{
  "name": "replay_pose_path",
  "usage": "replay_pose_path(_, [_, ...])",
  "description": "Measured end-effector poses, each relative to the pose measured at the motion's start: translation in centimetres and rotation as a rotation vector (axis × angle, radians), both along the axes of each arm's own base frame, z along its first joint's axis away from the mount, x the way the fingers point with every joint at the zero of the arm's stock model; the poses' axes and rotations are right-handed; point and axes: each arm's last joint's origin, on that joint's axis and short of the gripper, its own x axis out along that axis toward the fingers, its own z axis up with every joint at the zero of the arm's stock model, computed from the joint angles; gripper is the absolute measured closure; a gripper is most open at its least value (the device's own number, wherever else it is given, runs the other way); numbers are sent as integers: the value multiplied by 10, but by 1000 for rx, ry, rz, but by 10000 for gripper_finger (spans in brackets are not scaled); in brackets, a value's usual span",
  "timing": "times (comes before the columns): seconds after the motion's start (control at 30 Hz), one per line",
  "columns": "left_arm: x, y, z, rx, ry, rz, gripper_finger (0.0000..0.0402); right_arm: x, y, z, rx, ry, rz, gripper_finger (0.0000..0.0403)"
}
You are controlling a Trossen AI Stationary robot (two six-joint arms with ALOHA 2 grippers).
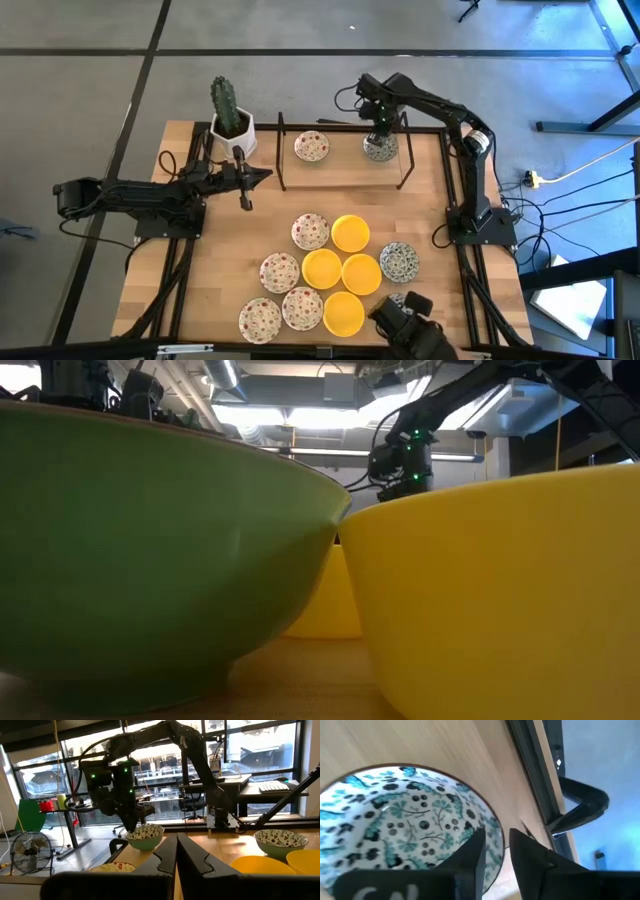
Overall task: Pick & Place Mini bowls
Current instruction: Put the blue bowl on the shelf, then put the yellow bowl on the shelf
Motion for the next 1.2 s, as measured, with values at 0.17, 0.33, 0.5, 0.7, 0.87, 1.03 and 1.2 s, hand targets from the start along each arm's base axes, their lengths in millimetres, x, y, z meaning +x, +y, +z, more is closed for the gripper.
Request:
replay_pose_path(0.17, [0, 0, 0, -2, 0, 0, 399, 3, -1, 8, -10, -35, -13, 315])
replay_pose_path(0.33, [0, 0, 0, -3, 0, 0, 398, 10, 3, 35, -10, -184, 21, 315])
replay_pose_path(0.5, [0, 0, 0, -2, 0, -1, 394, 18, 39, 112, 32, -650, 277, 315])
replay_pose_path(0.7, [0, 0, 0, 15, 5, 3, 398, 8, 156, 195, 18, -1098, 786, 332])
replay_pose_path(0.87, [0, 0, 0, 36, 11, 6, 398, -26, 250, 209, -26, -1253, 936, 387])
replay_pose_path(1.03, [0, 0, 0, 17, 6, 3, 397, -94, 295, 193, -95, -1407, 889, 394])
replay_pose_path(1.2, [0, 0, 0, 14, 6, 2, 400, -130, 296, 116, -153, -1495, 682, 398])
